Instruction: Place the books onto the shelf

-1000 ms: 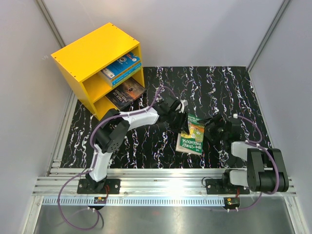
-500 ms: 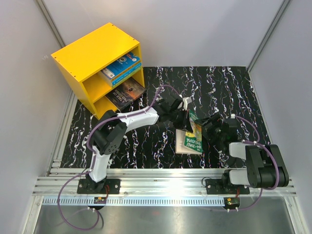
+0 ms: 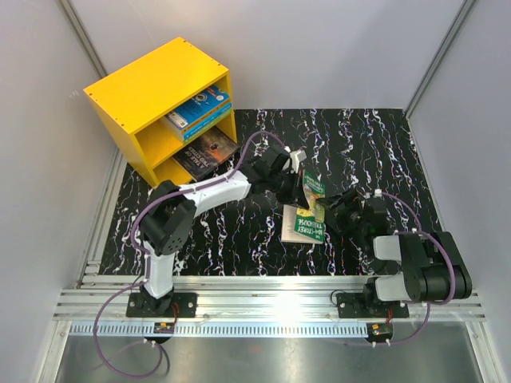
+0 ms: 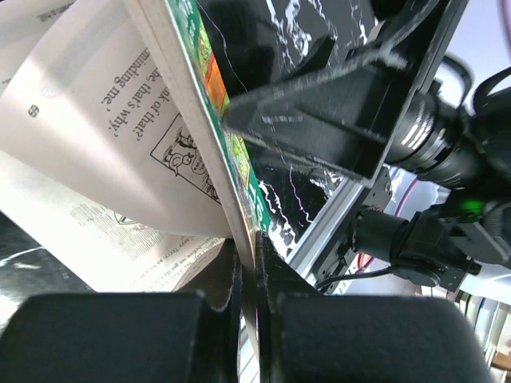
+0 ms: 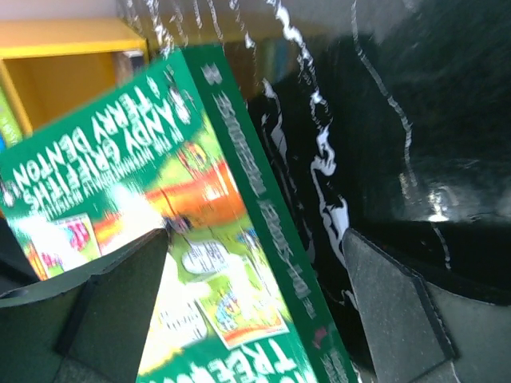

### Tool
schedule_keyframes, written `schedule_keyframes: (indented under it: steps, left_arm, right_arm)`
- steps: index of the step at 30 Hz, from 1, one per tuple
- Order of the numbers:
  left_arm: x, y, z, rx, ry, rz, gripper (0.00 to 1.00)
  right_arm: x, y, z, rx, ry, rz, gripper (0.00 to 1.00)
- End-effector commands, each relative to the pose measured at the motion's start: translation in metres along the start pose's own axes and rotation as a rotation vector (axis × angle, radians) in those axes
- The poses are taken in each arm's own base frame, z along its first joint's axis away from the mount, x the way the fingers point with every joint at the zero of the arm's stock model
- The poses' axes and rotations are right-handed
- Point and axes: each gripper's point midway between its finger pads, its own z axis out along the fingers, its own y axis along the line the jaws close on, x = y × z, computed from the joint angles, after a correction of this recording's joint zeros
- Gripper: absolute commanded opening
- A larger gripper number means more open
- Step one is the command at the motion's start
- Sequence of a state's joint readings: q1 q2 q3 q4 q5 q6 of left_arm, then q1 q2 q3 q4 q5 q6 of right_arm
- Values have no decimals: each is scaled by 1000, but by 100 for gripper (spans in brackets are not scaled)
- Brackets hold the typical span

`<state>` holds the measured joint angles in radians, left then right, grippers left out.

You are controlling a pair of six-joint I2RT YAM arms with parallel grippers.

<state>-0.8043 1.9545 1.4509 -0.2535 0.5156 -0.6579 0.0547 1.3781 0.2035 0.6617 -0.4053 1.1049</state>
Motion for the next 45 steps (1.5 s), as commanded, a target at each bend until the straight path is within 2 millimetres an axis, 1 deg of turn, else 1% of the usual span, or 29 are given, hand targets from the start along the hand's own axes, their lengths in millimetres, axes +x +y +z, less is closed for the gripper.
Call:
schedule_keyframes:
  steps: [1, 2, 3, 5, 6, 8, 9, 10, 11, 13, 15, 18, 19, 20, 21, 22, 23, 24, 25, 28, 30, 31, 33, 34, 38, 40, 43, 44, 45]
  left_arm:
    - [-39, -48, -32, 135, -128, 102, 0]
    - [-41, -46, -33, 143, -133, 96, 0]
    - [-38, -49, -34, 168, -122, 81, 0]
    - [-39, -47, -32, 193, -130, 73, 0]
    - [-38, -50, -33, 215, -123, 64, 0]
    - [-38, -47, -34, 232, -130, 54, 0]
    - [-39, -48, -34, 247, -135, 54, 0]
    - [-40, -48, -32, 254, -139, 59, 0]
    - [-38, -41, -28, 251, -132, 48, 0]
    - [-38, -38, -23, 280, -127, 36, 0]
    - [-32, -24, -14, 285, -100, 2, 0]
    - [-31, -3, -1, 212, -83, 6, 0]
    - [-23, 11, 3, 145, -44, -23, 5]
    - [-21, 21, 6, 98, -35, -24, 16]
    - [-28, 28, 6, 45, -60, 11, 36]
    - [-22, 36, 4, -6, -39, -3, 67]
    - [-27, 42, 1, -50, -60, 3, 77]
    - [-28, 44, -1, -67, -64, 23, 97]
    - [-27, 47, -4, -94, -59, 23, 99]
    - [-32, 53, -16, -174, -82, 48, 99]
    - [-40, 56, -25, -226, -111, 71, 99]
    - [-40, 57, -30, -256, -106, 75, 99]
    - [-46, 63, -42, -327, -132, 103, 99]
    - [-48, 63, -53, -363, -137, 110, 99]
    - [-55, 74, -92, -538, -193, 146, 99]
    - [-56, 69, -118, -583, -230, 158, 99]
    - [-52, 64, -147, -620, -283, 166, 99]
    - [-55, 49, -168, -608, -337, 184, 99]
    - [-49, 43, -187, -608, -365, 189, 99]
  right_arm:
    - [36, -45, -8, 115, 112, 65, 100]
    - [35, -31, -7, 47, 114, 56, 100]
    - [39, -33, -7, 41, 130, 69, 100]
    - [39, -11, -7, -73, 144, 59, 100]
    - [43, -14, -7, -81, 164, 73, 100]
    - [44, 11, -10, -206, 181, 59, 100]
    - [48, 5, -9, -202, 202, 82, 100]
    - [46, 23, -12, -296, 194, 46, 100]
    - [50, 28, -14, -331, 222, 66, 100]
    - [58, 18, -3, -295, 284, 104, 100]
    - [64, 12, 1, -279, 301, 99, 100]
    - [65, 16, -1, -296, 298, 65, 100]
    - [65, 18, -2, -303, 297, 58, 100]
    - [65, 21, -3, -315, 297, 45, 100]
    - [65, 25, -5, -329, 297, 33, 99]
    - [64, 26, -5, -335, 294, 24, 98]
    - [64, 28, -5, -342, 297, 17, 94]
    - [65, 29, -5, -348, 300, 10, 84]
    - [65, 29, -5, -349, 306, 3, 80]
    - [68, 27, -3, -348, 322, -3, 61]
    - [71, 24, -2, -340, 331, -3, 54]
    - [72, 24, -1, -338, 334, -7, 43]
    - [73, 23, 0, -336, 342, -7, 36]
    - [75, 23, 0, -337, 346, -11, 25]
    - [80, 27, 1, -344, 354, -18, 0]
    - [82, 35, 1, -358, 343, -21, 0]
    - [101, 55, 0, -396, 384, -35, 0]
    - [100, 73, 2, -435, 368, -57, 0]
    - [117, 72, 6, -398, 398, -63, 0]
